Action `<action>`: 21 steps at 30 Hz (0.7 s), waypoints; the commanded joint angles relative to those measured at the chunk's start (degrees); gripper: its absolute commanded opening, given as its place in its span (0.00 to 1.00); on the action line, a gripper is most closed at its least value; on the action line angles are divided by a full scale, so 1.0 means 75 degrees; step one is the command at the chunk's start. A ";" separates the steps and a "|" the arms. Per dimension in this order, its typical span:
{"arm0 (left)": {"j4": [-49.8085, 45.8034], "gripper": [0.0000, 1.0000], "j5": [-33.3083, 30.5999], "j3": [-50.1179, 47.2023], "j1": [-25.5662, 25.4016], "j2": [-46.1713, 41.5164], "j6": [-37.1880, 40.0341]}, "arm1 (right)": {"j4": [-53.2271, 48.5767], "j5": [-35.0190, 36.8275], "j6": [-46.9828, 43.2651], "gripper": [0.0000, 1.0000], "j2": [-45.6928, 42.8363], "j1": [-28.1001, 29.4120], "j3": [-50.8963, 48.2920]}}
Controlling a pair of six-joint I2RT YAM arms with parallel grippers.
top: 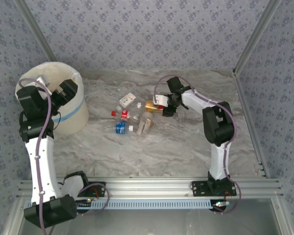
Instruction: Put the plastic bottles in the bin
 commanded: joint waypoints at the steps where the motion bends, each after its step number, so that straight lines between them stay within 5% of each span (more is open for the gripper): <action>1: -0.0113 0.99 0.0398 -0.0244 0.0012 0.0009 -0.0304 | 0.0314 0.0038 0.0502 0.50 -0.0821 -0.0033 -0.0690; 12: 0.0220 0.99 0.0841 -0.0513 -0.0268 -0.0204 -0.0732 | 0.1552 -0.0214 0.3575 0.47 -0.3700 0.0158 -0.3356; 21: 0.0929 1.00 0.0489 -0.0601 -0.1991 0.0037 -0.1052 | 0.3354 -0.0618 0.7294 0.43 -0.6084 0.0537 -0.5280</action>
